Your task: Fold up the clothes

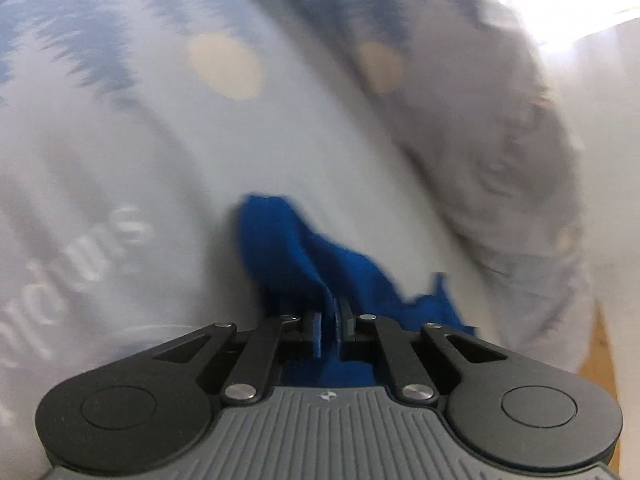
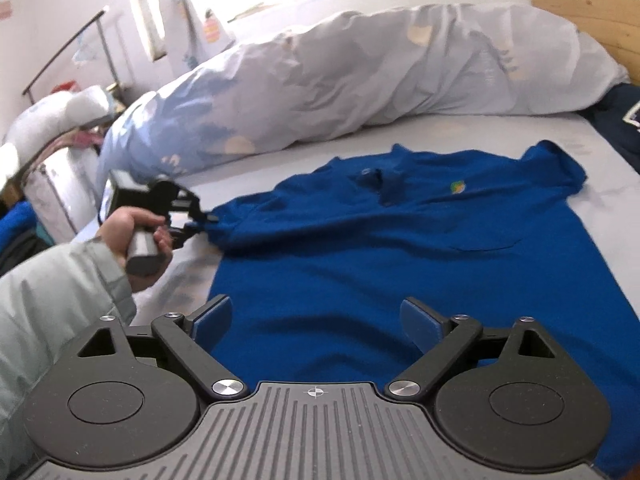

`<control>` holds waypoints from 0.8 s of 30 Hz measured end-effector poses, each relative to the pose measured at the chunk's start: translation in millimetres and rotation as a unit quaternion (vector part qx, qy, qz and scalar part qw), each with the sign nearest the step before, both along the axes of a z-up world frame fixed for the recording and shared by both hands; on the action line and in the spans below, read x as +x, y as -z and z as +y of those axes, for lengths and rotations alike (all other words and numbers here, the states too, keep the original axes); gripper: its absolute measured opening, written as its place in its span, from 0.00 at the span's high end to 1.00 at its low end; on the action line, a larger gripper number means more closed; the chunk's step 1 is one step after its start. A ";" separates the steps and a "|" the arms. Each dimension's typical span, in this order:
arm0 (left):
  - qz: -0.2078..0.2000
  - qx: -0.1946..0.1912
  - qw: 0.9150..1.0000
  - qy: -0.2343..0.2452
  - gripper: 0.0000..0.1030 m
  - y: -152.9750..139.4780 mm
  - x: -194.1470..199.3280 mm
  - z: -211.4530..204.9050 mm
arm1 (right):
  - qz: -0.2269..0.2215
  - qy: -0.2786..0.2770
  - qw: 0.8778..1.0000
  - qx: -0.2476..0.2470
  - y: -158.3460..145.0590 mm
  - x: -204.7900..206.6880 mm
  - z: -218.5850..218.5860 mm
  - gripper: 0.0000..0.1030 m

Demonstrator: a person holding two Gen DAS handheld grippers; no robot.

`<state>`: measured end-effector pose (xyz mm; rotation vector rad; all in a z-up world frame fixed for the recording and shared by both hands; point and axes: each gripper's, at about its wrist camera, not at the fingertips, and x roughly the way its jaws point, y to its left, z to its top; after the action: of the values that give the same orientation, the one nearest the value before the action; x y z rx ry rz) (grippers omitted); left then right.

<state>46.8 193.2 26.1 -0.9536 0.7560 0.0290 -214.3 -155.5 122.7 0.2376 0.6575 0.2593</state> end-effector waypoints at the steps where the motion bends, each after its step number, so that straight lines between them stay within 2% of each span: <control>1: -0.013 0.017 1.000 0.015 0.85 -6.6 -0.4 -9.9 | -0.003 0.005 1.000 0.001 -0.5 2.0 -2.9 0.10; 3: -0.047 0.026 0.997 0.055 0.85 -15.1 -1.8 -30.4 | -0.011 0.008 1.000 -0.001 -2.4 9.4 -7.1 0.10; 5: -0.070 0.056 0.989 0.115 0.85 -22.8 -2.8 -62.4 | -0.025 0.007 1.000 -0.001 -5.4 21.5 -10.6 0.10; 7: -0.099 0.090 0.970 0.201 0.85 -26.9 -10.3 -103.0 | -0.044 0.007 0.999 0.000 -10.3 36.9 -13.9 0.10; 9: -0.108 0.104 0.942 0.299 0.85 -22.9 -20.9 -141.6 | -0.071 0.008 0.997 0.006 -17.1 57.4 -17.2 0.10; 11: -0.112 0.105 0.919 0.363 0.77 -17.6 -35.9 -167.2 | -0.096 0.011 0.995 0.024 -21.3 82.5 -22.2 0.09; 12: -0.111 0.102 0.913 0.380 0.74 -14.8 -40.5 -172.9 | -0.105 0.013 0.994 0.035 -21.3 95.4 -24.6 0.09; 13: -0.111 0.094 0.908 0.394 0.63 -12.3 -42.7 -175.7 | -0.111 0.014 0.993 0.045 -19.7 109.0 -26.7 0.09; 14: -0.117 0.083 0.902 0.406 0.48 -10.8 -46.4 -175.9 | -0.116 0.016 0.992 0.055 -17.2 123.9 -28.6 0.09; 15: -0.127 0.070 0.896 0.419 0.41 -10.3 -48.5 -174.1 | -0.120 0.018 0.991 0.062 -14.0 137.5 -30.0 0.09; 17: -0.148 0.044 0.887 0.436 0.22 -10.1 -52.3 -167.4 | -0.121 0.022 0.990 0.069 -2.6 161.1 -32.8 0.09; 19: -0.151 0.026 0.886 0.437 0.18 -8.9 -52.1 -158.1 | -0.110 0.022 0.991 0.067 12.8 178.0 -35.0 0.09; 21: -0.152 0.027 0.880 0.449 0.18 -9.9 -56.4 -154.0 | -0.096 0.009 0.994 0.053 28.1 188.0 -33.4 0.09; 24: -0.151 0.067 0.867 0.471 0.18 -16.9 -62.2 -150.2 | -0.080 -0.035 0.996 0.024 38.3 196.1 -20.5 0.09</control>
<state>-15.5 43.0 43.0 -0.3609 0.8457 -0.8976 -18.2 -176.0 84.4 0.2376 0.5026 0.3570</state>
